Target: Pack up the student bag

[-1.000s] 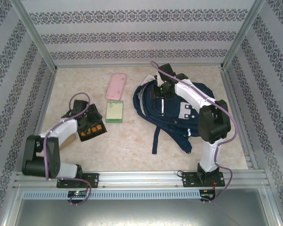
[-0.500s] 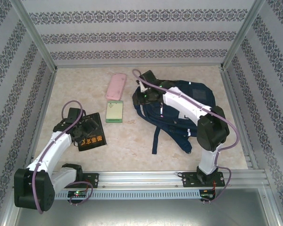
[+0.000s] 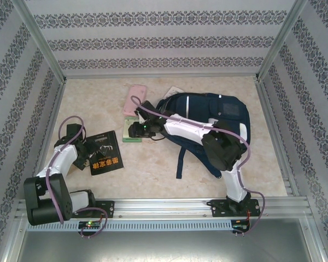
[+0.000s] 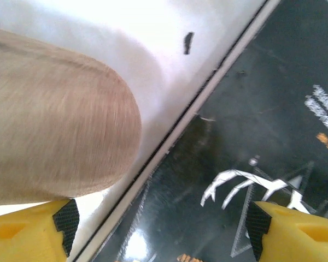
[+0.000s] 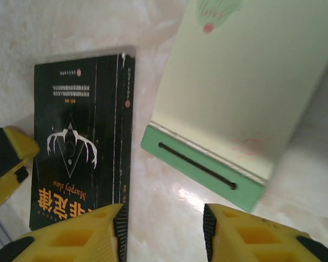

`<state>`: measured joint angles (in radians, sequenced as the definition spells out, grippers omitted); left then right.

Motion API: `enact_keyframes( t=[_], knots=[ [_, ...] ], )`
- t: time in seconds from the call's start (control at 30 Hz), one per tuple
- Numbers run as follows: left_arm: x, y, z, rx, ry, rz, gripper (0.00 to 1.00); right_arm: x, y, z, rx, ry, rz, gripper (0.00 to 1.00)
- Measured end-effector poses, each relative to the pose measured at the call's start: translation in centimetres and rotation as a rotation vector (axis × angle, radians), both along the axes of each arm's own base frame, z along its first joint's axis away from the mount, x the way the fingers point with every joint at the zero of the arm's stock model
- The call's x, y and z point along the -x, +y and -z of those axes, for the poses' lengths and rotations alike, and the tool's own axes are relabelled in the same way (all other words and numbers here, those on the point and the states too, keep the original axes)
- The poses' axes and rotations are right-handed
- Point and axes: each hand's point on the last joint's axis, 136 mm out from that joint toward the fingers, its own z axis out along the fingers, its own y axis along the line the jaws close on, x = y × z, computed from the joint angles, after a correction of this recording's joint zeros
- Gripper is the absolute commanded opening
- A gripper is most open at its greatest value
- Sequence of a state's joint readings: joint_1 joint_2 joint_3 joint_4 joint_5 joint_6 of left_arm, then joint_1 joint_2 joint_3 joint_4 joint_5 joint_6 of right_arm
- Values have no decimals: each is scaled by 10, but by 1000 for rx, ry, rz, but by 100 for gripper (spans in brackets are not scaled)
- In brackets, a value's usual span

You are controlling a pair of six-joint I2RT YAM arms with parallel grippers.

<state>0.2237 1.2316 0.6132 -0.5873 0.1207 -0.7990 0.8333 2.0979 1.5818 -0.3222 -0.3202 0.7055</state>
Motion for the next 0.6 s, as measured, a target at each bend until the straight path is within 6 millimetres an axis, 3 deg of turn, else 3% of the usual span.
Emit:
enact_keyframes(
  t=[0.1,0.23,0.6],
  knots=[
    [4,-5,15,31,24,9,71,9,19,18,-8,41,-18,42],
    [4,-4,15,41,20,-1,66,17,40,37,-12,78,-39,41],
    [3,-7,17,56,-4,-5,60,27,60,56,-20,118,-59,39]
  ],
)
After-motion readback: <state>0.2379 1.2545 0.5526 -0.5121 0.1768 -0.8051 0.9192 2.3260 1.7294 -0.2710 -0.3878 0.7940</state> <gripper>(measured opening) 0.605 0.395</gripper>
